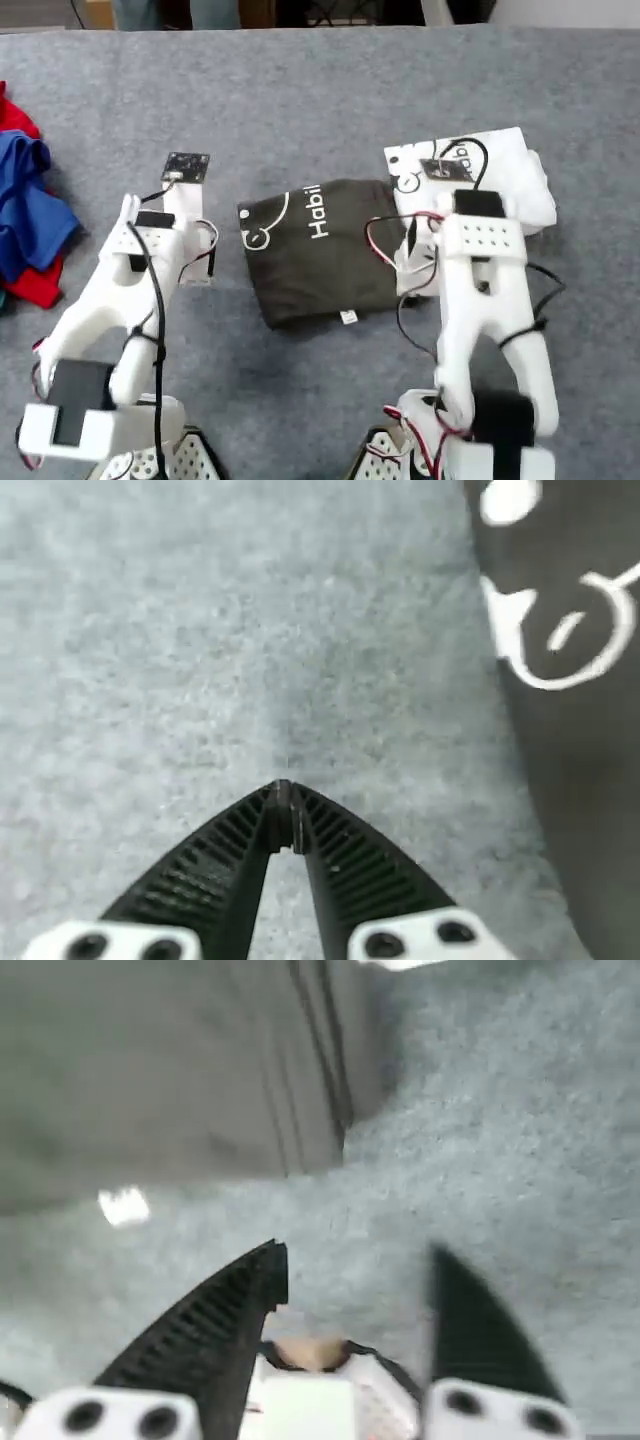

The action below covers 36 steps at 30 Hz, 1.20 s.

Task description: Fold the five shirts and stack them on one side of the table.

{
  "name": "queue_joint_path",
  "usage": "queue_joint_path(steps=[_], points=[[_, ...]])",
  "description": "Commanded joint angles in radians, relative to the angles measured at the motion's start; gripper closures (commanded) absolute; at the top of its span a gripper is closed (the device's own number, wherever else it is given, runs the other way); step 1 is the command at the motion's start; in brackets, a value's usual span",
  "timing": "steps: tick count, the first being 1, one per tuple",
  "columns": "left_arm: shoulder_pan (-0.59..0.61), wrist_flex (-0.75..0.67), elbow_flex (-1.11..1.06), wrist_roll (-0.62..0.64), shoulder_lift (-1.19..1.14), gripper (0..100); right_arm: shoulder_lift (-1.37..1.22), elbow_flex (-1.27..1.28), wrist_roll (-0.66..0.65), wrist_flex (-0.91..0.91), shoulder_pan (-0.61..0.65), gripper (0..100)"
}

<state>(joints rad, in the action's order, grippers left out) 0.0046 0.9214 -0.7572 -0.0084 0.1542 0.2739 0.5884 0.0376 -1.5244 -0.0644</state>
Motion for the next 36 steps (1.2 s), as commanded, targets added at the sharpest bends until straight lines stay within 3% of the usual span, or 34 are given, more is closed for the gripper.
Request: queue_joint_path(steps=[1,8,13,19,21,28,36], points=[[0.007,-0.023,0.004,-0.002,-0.078,97,-0.070,-0.005,0.127,0.064,0.044,61.9],[0.008,-0.023,0.035,-0.002,-0.120,97,-0.214,-0.099,0.272,0.147,0.175,61.5],[0.010,-0.023,0.035,-0.003,-0.120,97,-0.334,-0.159,0.345,0.238,0.181,61.1],[0.010,-0.023,0.035,-0.005,-0.123,97,-0.501,-0.185,0.347,0.315,0.181,61.6],[0.012,-0.023,0.035,-0.005,-0.123,97,-0.542,-0.183,0.344,0.334,0.181,66.1],[0.012,-0.023,0.035,-0.006,-0.126,97,-0.601,-0.183,0.288,0.342,0.181,96.4],[0.012,-0.023,0.036,-0.006,-0.120,97,-0.604,-0.183,0.262,0.341,0.130,98.5]])
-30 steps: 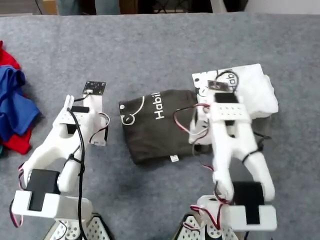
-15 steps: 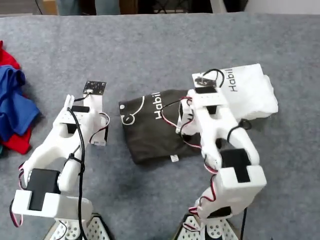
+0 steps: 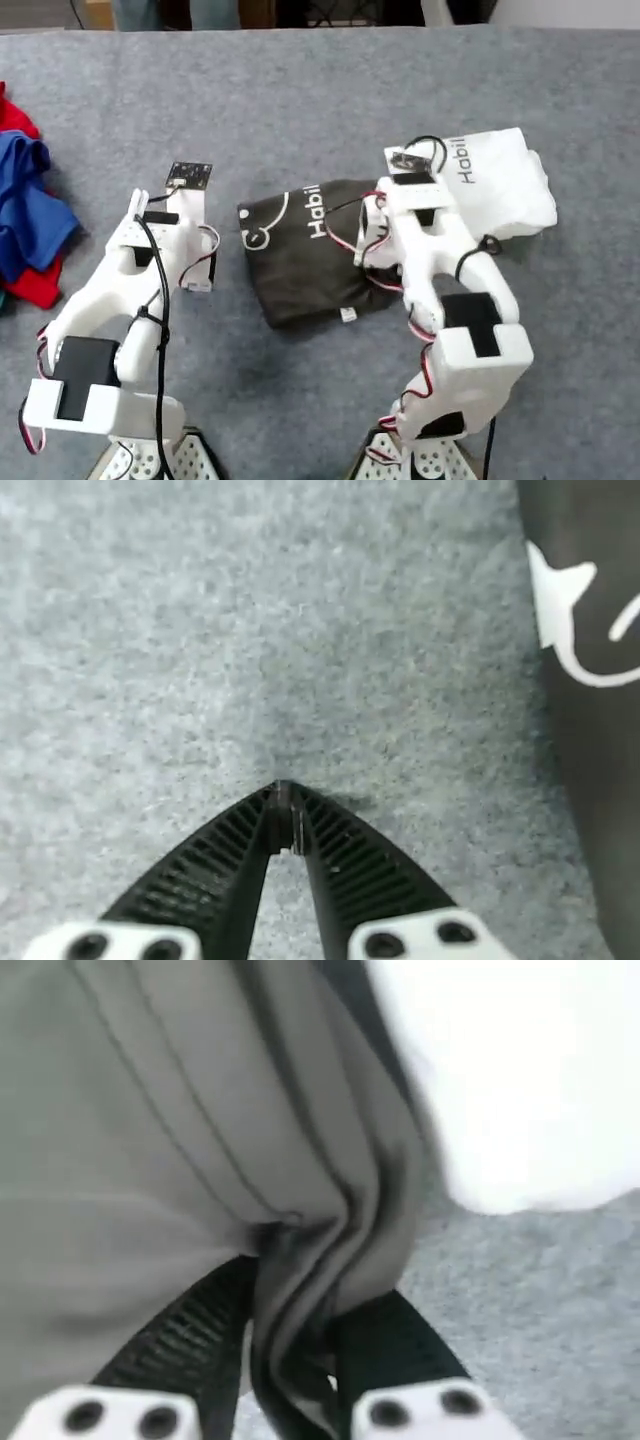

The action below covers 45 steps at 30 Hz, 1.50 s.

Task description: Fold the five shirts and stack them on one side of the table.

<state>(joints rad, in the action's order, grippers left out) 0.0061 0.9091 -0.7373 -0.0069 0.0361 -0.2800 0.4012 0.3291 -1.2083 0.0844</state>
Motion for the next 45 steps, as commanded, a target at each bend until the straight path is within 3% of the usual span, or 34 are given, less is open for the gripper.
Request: queue_joint_path(steps=[1,5,11,20,24,32,35,45], points=[[0.010,-0.011,0.022,-0.003,-0.002,97,-0.050,0.007,-0.044,0.025,-0.021,98.5],[0.008,0.029,0.084,0.032,0.000,96,-0.047,0.007,-0.054,0.025,-0.021,98.5],[-0.002,0.236,0.334,0.259,-0.002,79,-0.051,0.007,-0.058,0.031,-0.021,98.5],[-0.147,0.175,0.498,0.354,-0.078,74,-0.051,0.041,-0.052,0.152,-0.034,98.5],[-0.150,0.075,0.524,0.374,-0.198,74,-0.048,0.042,-0.052,0.153,-0.038,98.5],[-0.151,0.078,0.704,0.376,-0.453,74,-0.047,0.044,-0.051,0.152,-0.038,98.5],[-0.154,0.138,0.766,0.376,-0.514,74,-0.047,0.044,-0.051,0.152,-0.040,98.5],[-0.186,0.359,1.063,0.353,-0.715,97,-0.045,0.044,-0.057,0.149,-0.038,98.5]])
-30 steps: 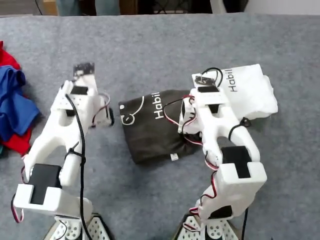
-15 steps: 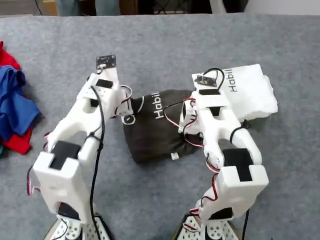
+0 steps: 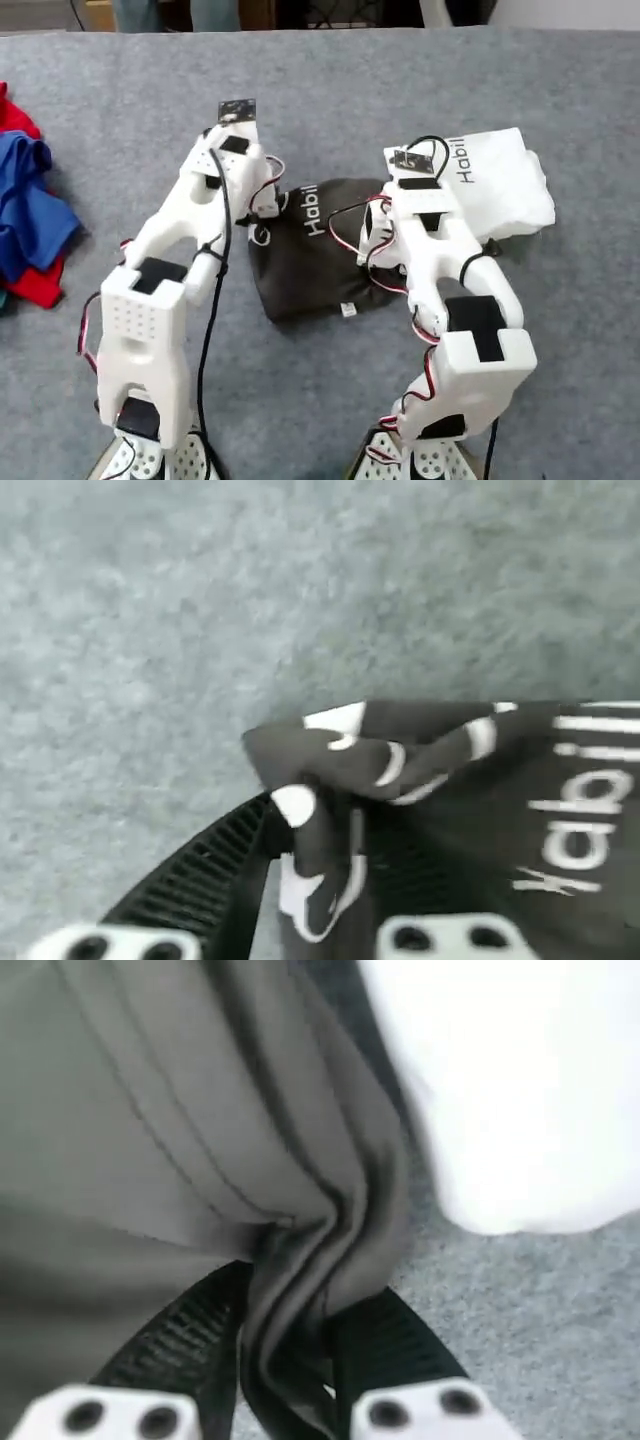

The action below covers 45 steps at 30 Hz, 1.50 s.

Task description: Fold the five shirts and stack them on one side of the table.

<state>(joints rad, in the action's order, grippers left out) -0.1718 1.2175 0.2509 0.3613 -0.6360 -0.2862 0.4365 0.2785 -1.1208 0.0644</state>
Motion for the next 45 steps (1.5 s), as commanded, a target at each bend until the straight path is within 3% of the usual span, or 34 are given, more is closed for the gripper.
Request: queue_joint_path(steps=[1,10,19,25,30,40,45], points=[[-0.021,0.066,0.091,-0.040,-0.057,98,-0.039,0.005,-0.006,0.054,-0.018,98.5],[-0.025,0.109,0.282,-0.066,-0.064,97,0.156,-0.093,-0.063,-0.101,-0.011,98.5],[-0.067,0.316,0.720,-0.057,-0.049,97,0.509,-0.214,-0.087,-0.143,-0.018,98.5],[-0.081,0.319,0.986,-0.055,-0.049,97,0.638,-0.306,-0.094,-0.140,-0.040,98.5],[-0.102,0.193,1.043,-0.003,-0.052,97,0.641,-0.358,-0.095,-0.055,-0.178,98.5],[-0.252,-0.241,0.955,-0.005,-0.207,97,0.621,-0.337,-0.141,0.091,-0.434,98.5],[-0.291,-0.319,0.955,-0.002,-0.301,96,0.555,-0.291,-0.141,0.155,-0.519,98.5]])
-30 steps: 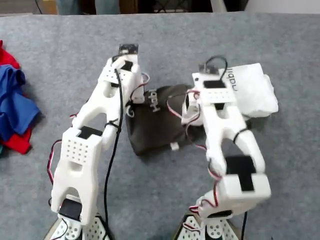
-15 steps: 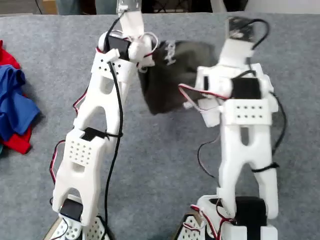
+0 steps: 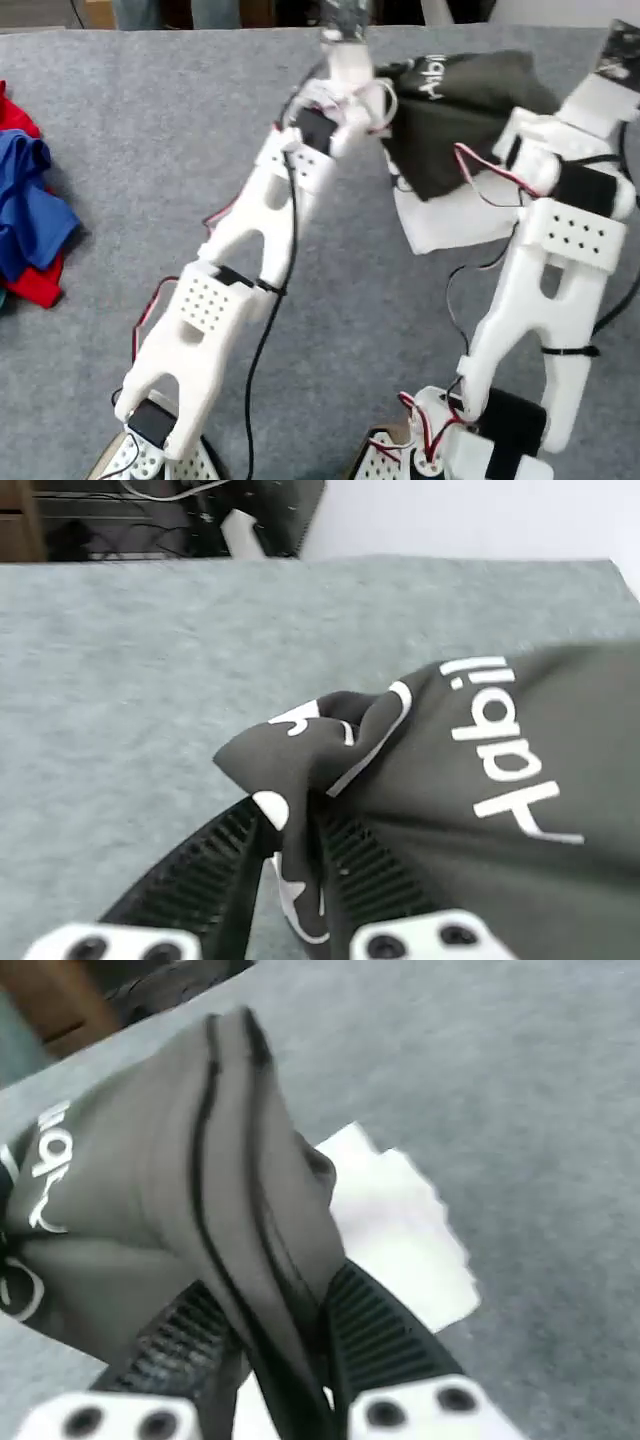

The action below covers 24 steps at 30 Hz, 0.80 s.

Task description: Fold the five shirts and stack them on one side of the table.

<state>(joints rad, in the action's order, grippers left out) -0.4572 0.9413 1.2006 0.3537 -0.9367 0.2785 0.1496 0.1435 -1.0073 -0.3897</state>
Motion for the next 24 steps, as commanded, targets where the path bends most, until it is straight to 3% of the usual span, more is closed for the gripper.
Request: queue_joint_path(steps=[1,24], points=[[-0.007,-0.044,0.007,0.008,-0.012,96,-0.024,-0.001,-0.006,0.049,-0.072,98.5],[-0.053,-0.152,0.007,0.043,-0.203,91,-0.305,-0.002,-0.080,0.071,-0.106,98.3]])
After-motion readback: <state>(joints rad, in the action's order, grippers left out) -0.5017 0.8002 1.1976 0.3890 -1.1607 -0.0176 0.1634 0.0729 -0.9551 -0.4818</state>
